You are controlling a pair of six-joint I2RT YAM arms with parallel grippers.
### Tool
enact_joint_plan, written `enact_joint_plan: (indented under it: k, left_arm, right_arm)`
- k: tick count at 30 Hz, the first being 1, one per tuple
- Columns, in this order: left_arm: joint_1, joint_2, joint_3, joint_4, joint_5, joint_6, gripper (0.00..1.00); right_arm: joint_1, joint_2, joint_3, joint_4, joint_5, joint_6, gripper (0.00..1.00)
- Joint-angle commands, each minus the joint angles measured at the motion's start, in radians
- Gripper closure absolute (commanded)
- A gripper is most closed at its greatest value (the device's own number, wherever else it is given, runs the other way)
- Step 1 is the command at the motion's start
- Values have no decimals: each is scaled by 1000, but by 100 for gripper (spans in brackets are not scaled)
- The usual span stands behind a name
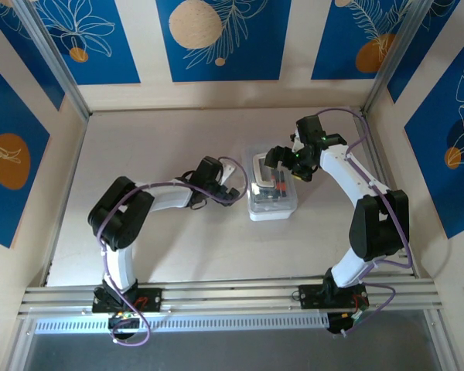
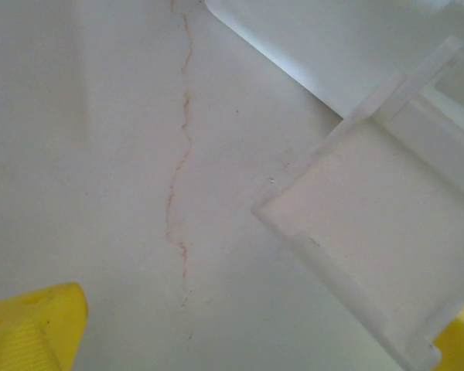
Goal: Pack the tool kit
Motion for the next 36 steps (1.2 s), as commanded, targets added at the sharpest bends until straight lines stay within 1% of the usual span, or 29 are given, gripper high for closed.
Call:
enact_joint_plan:
  k: [1, 6, 16, 36]
  left_arm:
    - [10, -52, 10, -3, -33, -5, 0]
    - [11, -78, 42, -15, 0, -19, 0]
    - [12, -79, 70, -28, 8, -26, 0]
    - [13, -33, 126, -34, 45, -47, 0]
  right_arm:
    - [-3, -14, -18, 5, -37, 1, 3]
    - [-1, -15, -25, 8, -42, 3, 3]
    - [1, -27, -43, 14, -44, 4, 3]
    - [1, -24, -45, 19, -54, 0, 3]
